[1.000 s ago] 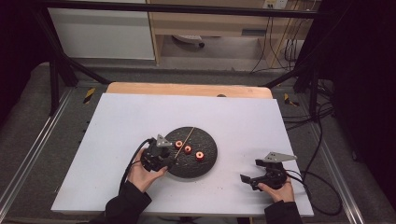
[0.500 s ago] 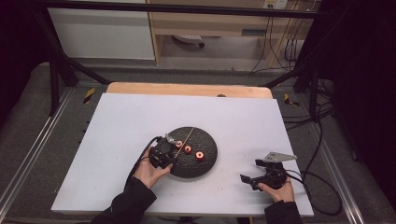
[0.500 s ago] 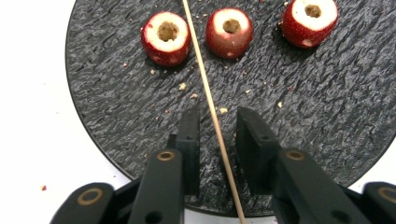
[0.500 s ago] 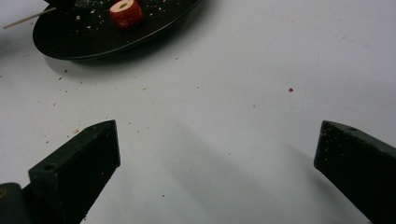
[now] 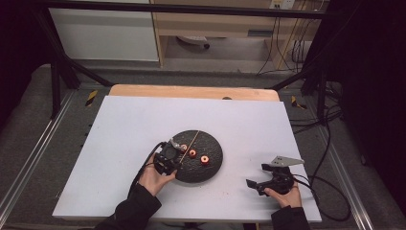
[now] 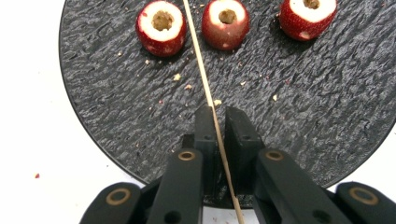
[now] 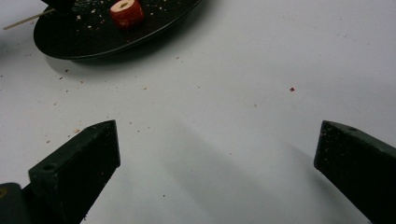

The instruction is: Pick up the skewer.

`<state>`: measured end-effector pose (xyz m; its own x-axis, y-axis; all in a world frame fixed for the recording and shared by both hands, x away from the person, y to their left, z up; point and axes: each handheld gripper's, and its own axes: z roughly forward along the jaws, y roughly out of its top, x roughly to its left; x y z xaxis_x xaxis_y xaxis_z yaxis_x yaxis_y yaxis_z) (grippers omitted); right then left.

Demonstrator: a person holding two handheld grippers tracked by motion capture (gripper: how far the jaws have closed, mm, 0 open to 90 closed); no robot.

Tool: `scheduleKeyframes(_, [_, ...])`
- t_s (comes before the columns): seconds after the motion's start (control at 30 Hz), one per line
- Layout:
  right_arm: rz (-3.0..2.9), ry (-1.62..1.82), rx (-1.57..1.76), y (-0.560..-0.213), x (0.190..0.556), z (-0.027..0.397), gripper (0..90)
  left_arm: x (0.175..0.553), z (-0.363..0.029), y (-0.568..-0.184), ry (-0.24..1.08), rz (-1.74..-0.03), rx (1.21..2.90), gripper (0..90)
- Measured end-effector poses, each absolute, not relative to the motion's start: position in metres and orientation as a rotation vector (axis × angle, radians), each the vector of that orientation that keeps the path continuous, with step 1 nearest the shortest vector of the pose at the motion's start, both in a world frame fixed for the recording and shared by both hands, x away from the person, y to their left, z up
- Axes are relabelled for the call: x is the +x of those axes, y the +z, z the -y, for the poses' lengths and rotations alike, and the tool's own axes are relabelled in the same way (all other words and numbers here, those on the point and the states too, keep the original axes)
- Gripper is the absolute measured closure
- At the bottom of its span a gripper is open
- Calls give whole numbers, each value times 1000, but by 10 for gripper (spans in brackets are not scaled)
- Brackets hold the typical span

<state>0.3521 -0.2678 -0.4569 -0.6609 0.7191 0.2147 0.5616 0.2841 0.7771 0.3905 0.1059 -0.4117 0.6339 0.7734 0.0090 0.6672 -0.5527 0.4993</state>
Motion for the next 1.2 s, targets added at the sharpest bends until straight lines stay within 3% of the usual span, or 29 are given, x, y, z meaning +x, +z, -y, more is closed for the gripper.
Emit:
scheduleKeyframes(0.73, [-2370, 1319, 1192, -457, 352, 268, 9, 387, -113, -411, 338, -1137, 2337, 884])
scheduleKeyframes(1.2, [-2365, 1319, 1203, -456, 351, 268, 9, 368, -157, -401, 326, -986, 2177, 884])
